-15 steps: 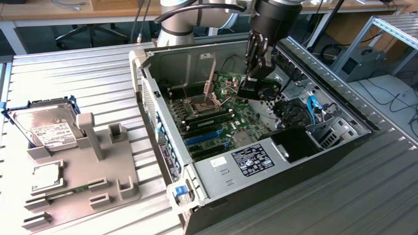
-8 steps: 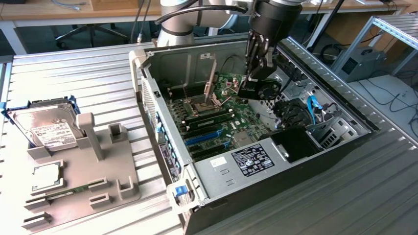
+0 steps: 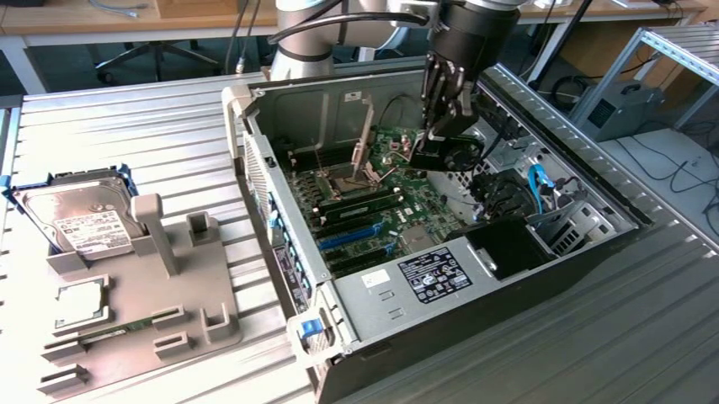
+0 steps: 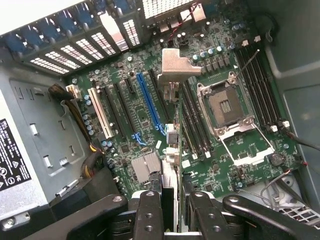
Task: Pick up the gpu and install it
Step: 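Insert the gpu into the slot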
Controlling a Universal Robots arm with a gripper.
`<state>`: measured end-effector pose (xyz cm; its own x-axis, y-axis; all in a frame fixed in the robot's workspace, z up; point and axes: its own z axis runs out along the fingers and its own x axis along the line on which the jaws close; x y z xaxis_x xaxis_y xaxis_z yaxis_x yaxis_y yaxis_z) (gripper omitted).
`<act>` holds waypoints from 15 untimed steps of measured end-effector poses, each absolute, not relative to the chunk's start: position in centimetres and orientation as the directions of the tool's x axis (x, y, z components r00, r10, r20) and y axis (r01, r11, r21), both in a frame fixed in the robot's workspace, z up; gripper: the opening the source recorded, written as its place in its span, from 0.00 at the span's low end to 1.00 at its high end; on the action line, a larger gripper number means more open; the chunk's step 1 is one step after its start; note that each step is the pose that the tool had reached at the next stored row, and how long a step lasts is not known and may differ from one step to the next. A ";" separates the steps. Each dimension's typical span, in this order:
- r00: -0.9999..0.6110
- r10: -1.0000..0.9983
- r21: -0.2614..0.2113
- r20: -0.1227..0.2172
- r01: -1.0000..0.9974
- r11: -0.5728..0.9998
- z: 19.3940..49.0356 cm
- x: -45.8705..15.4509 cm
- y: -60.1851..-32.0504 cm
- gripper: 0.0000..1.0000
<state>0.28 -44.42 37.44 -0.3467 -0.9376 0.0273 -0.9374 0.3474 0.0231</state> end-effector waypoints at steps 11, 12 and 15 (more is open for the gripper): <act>-0.294 -0.956 0.023 0.027 -0.955 0.294 37.3 0.4 -44.4 0.26; -0.289 -0.957 0.023 0.027 -0.957 0.289 37.3 0.5 -44.4 0.26; -0.274 -0.961 0.023 0.027 -0.961 0.275 37.3 0.5 -44.4 0.26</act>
<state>0.48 -44.42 37.27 -0.2740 -0.9613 0.0272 -0.9613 0.2746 0.0231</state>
